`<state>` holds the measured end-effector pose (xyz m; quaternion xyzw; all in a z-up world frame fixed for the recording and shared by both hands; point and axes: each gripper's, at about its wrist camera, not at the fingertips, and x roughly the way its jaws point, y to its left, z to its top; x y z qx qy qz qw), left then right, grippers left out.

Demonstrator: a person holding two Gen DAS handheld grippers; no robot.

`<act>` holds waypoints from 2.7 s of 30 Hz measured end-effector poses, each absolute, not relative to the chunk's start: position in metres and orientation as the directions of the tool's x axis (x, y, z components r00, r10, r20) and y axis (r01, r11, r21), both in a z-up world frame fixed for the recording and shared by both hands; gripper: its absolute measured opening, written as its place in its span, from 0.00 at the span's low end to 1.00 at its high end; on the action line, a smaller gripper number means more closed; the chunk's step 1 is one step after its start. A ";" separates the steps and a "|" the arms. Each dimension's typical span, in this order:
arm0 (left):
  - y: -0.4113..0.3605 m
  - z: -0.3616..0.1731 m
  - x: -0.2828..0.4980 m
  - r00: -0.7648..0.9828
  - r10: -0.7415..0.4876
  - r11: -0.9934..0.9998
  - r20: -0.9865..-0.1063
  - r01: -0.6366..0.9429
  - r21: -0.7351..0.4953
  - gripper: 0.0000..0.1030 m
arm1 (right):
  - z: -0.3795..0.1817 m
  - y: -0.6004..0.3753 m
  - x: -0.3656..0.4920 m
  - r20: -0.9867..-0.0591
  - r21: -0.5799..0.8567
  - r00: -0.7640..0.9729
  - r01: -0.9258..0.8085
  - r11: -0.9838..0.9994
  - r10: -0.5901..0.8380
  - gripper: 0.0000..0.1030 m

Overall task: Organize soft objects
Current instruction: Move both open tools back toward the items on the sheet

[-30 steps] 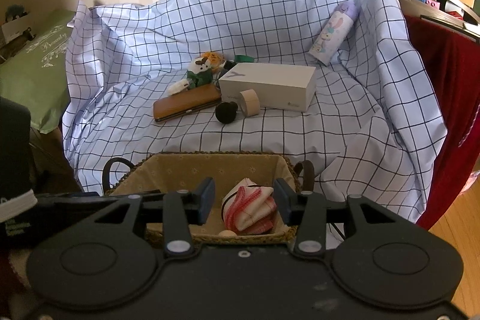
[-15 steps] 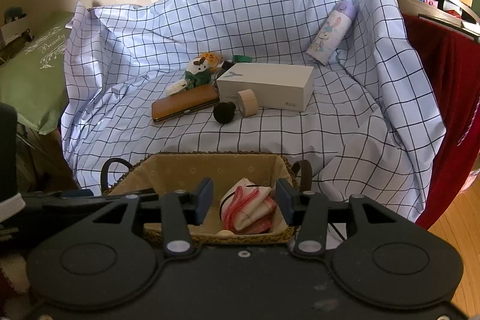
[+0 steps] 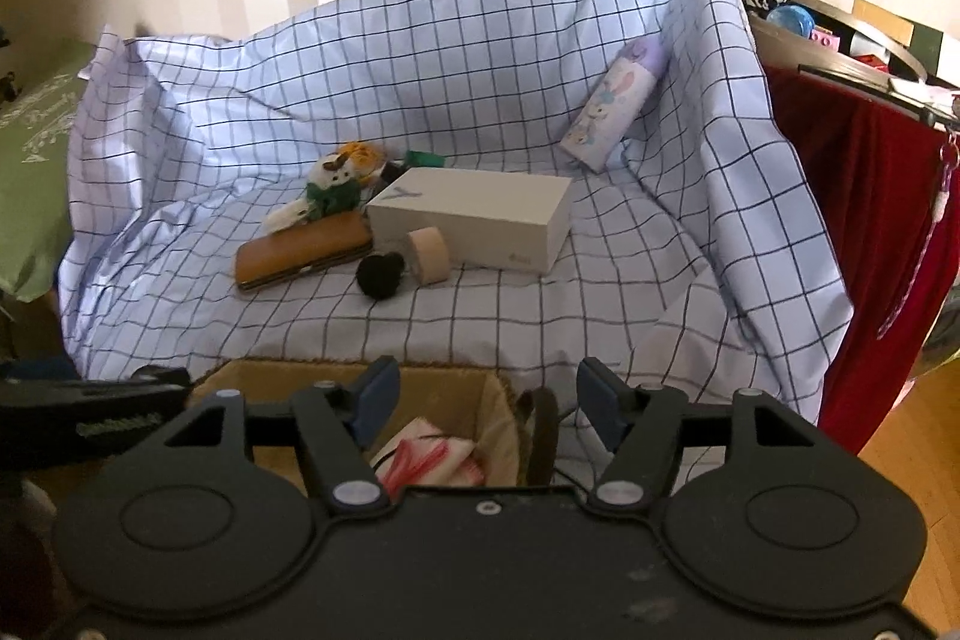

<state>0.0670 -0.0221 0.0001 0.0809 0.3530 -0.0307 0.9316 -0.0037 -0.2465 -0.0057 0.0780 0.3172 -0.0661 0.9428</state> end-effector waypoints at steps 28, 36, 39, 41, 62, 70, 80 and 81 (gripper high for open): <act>-0.006 -0.029 0.167 0.760 0.176 0.954 -0.626 0.025 0.299 0.88 | -0.063 -0.292 0.108 -0.650 -0.189 0.635 0.397 0.898 -0.417 0.77; -0.006 -0.059 0.176 0.686 0.124 0.963 -0.717 0.093 0.255 0.88 | -0.083 -0.294 0.124 -0.722 -0.102 0.617 0.353 0.930 -0.313 0.77; -0.003 -0.061 0.176 0.679 0.128 0.965 -0.723 0.082 0.248 0.88 | -0.080 -0.293 0.125 -0.711 -0.108 0.624 0.361 0.926 -0.326 0.77; -0.002 -0.059 0.175 0.675 0.128 0.970 -0.726 0.069 0.235 0.87 | -0.077 -0.295 0.125 -0.713 -0.090 0.627 0.364 0.927 -0.314 0.77; 0.009 -0.029 0.189 0.685 0.177 0.968 -0.706 0.010 0.252 0.88 | -0.018 -0.303 0.136 -0.719 -0.028 0.663 0.276 0.961 -0.211 0.85; 0.005 0.067 0.204 0.637 -0.069 0.993 -0.768 0.116 0.007 0.88 | -0.001 -0.295 0.158 -0.755 0.037 0.646 0.219 0.975 -0.116 0.85; -0.029 0.158 0.171 0.616 -0.266 0.943 -0.741 0.325 -0.069 0.96 | -0.003 -0.296 0.180 -0.806 0.057 0.583 0.248 0.967 -0.102 0.85; -0.032 0.164 0.173 0.597 -0.289 0.934 -0.749 0.347 -0.084 0.96 | -0.002 -0.294 0.183 -0.807 0.051 0.582 0.243 0.969 -0.103 0.85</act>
